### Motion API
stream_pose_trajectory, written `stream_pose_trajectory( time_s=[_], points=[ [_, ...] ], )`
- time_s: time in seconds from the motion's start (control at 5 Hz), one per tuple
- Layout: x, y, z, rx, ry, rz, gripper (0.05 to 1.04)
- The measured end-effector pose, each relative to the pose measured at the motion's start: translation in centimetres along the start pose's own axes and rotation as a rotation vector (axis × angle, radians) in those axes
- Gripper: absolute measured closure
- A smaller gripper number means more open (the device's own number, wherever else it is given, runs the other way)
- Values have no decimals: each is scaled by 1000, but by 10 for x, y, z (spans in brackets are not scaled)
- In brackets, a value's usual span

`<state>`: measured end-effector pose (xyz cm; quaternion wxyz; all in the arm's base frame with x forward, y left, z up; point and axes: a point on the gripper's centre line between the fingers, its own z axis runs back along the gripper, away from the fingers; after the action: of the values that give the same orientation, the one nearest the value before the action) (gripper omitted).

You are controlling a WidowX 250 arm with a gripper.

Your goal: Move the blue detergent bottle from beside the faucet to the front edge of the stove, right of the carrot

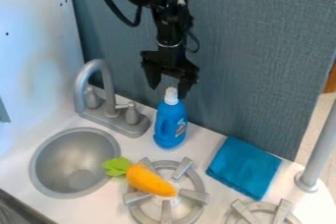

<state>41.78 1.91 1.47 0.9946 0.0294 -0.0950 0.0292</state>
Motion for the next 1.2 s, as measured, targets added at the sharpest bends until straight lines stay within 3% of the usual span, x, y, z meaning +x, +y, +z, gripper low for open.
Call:
stream_pose_trajectory(
  time_s=[0.6, 0.8, 1.0, 1.2],
  points=[
    [4, 1, -23, 19, 40, 8, 115],
    [3, 1, -22, 20, 50, 11, 402],
    [1, -1, -22, 5, 58, 16, 595],
    [-1, -3, -11, -12, 53, 28, 605]
  ],
)
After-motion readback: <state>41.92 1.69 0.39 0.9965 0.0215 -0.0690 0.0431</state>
